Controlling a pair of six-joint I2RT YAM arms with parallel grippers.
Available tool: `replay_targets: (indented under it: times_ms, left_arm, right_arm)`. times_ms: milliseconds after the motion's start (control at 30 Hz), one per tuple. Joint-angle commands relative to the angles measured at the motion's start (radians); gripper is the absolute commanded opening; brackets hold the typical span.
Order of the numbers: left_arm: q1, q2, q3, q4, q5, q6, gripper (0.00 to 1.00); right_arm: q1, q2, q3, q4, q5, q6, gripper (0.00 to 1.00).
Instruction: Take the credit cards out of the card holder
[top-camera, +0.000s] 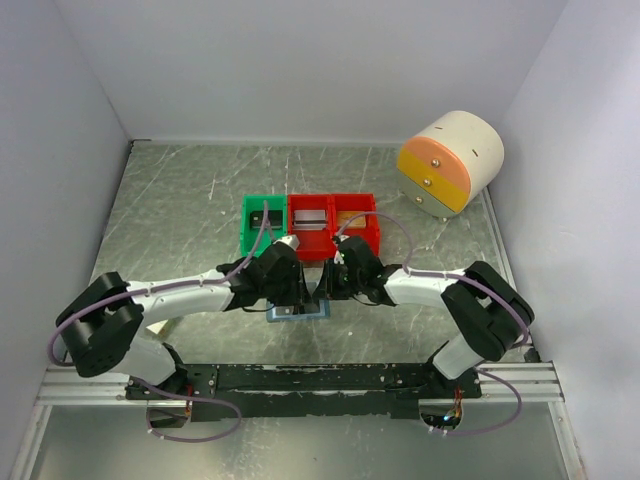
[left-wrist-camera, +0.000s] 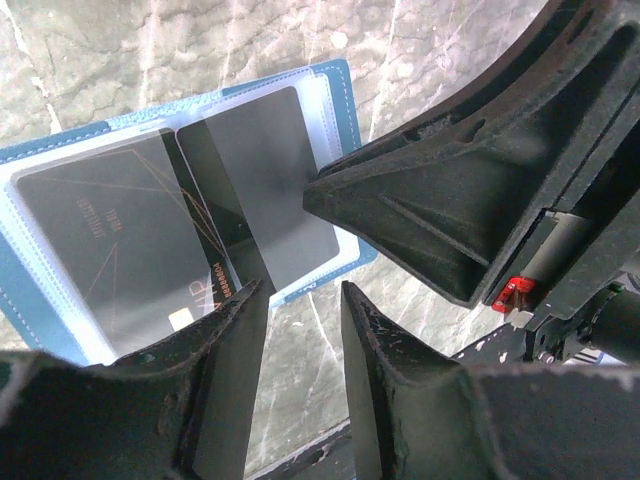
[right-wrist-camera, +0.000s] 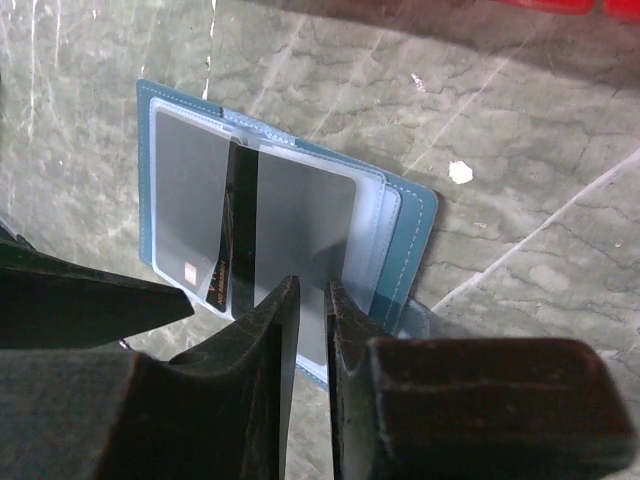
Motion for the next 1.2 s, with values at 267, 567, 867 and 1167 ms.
replay_targets:
  times_ms: [267, 567, 867, 1167]
  left_arm:
    - [0.005, 0.073, 0.053, -0.019, -0.073, -0.014, 0.43]
    - [0.006, 0.106, 0.023, 0.011, -0.076, -0.038, 0.41]
    - [0.006, 0.165, 0.016, 0.034, -0.058, -0.052, 0.37]
    - [0.006, 0.119, 0.024, -0.01, -0.095, -0.043, 0.4]
  right_arm:
    - [-0.004, 0.036, 0.013, -0.1, 0.089, -0.031, 0.16]
    - [-0.004, 0.017, -0.003, -0.079, 0.074, -0.028, 0.16]
    - [-0.006, -0.022, 0.002, -0.094, 0.074, -0.031, 0.2]
    - [-0.006, -0.023, -0.004, -0.094, 0.072, -0.029, 0.21]
